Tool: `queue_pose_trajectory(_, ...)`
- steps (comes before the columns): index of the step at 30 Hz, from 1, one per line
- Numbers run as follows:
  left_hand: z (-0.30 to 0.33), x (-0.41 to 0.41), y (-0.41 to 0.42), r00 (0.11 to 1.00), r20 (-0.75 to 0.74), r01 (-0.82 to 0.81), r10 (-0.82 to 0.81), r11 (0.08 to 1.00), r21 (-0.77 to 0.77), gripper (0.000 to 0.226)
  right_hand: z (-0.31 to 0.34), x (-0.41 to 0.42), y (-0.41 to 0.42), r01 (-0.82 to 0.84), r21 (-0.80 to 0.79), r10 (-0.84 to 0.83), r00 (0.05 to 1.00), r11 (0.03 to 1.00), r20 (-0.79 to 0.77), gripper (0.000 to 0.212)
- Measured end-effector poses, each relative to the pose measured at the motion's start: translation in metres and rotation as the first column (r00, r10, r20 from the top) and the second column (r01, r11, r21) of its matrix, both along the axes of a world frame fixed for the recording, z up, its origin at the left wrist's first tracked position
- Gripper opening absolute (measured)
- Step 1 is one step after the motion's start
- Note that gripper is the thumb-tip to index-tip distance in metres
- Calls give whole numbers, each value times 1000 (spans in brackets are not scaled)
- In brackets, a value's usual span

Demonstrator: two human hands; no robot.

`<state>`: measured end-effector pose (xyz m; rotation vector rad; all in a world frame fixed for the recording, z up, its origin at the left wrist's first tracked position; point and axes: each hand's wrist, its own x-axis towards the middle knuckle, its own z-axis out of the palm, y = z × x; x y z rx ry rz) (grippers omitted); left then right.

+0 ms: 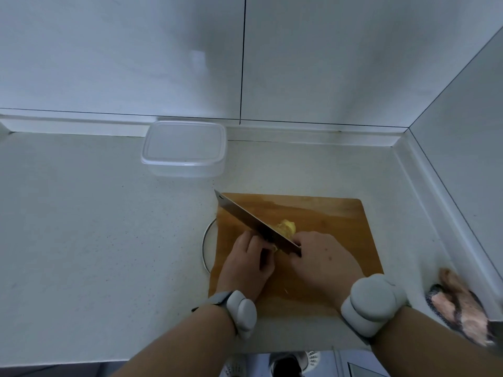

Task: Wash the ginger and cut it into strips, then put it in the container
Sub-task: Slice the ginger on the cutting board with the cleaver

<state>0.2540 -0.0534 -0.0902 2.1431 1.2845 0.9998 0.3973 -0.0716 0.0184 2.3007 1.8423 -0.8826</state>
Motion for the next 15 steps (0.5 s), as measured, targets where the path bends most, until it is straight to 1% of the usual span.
queue_pose_trajectory(5,-1,0,1,1000,-19,-5,5,1000,7,14,2,0,-2,17,-1,-17,1000,1000,14,16)
queue_pose_trajectory(15,-1,0,2,1000,10,19,-19,999,38,14,-8,-1,4,30,-24,-30,1000,999,2,14)
